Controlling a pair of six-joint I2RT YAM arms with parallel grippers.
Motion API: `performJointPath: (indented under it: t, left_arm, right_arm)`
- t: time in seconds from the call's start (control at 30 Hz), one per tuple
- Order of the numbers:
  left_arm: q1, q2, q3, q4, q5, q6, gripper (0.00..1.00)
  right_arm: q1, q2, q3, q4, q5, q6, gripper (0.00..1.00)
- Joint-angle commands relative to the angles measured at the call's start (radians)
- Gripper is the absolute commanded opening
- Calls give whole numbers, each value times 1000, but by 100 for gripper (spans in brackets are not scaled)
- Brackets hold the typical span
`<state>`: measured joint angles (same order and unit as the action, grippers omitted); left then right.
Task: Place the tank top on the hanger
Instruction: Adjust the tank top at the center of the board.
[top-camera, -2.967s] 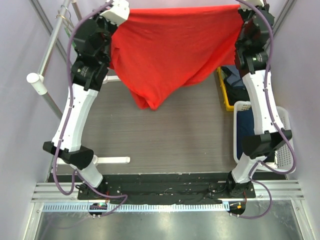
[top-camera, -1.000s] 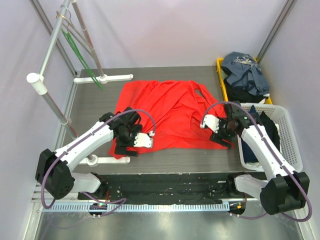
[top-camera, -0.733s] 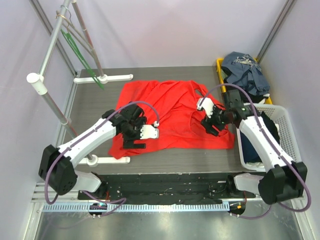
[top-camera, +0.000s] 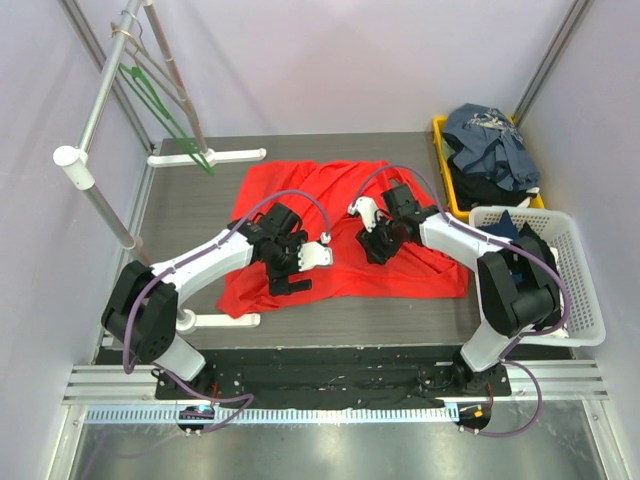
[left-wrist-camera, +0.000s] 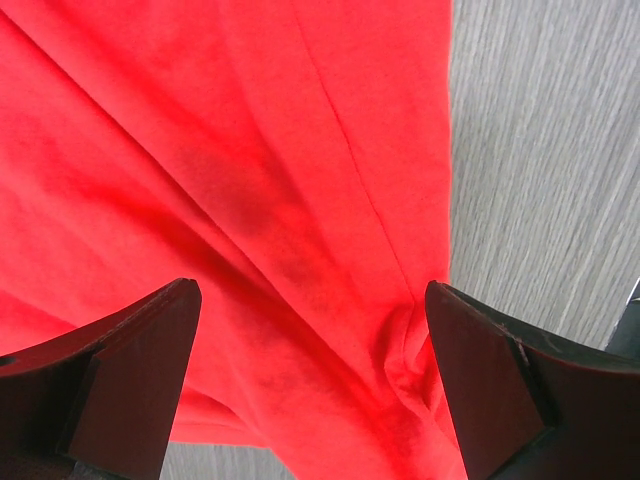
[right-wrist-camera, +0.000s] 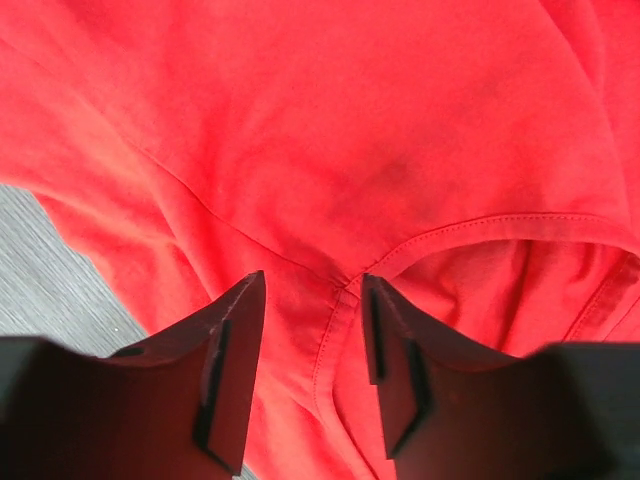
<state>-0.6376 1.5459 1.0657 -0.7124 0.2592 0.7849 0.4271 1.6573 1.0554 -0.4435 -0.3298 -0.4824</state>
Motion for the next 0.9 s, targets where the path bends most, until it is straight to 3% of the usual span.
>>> performJointPath:
  t: [0.0, 0.47, 0.6, 0.73, 0.87]
  left_arm:
    - [-4, -18, -13, 37, 45, -16, 100]
    - [-4, -30, -44, 45, 48, -27, 100]
    - [-4, -41, -56, 54, 46, -27, 100]
    - [-4, -43, -62, 53, 38, -27, 100]
    - [-4, -52, -67, 53, 32, -24, 100]
  right_arm:
    - [13, 13, -12, 17, 3, -7, 48]
    - [21, 55, -20, -43, 17, -61, 41]
    - [24, 64, -17, -46, 18, -61, 31]
    - [25, 53, -9, -61, 24, -68, 10]
    - [25, -6, 9, -106, 40, -93, 5]
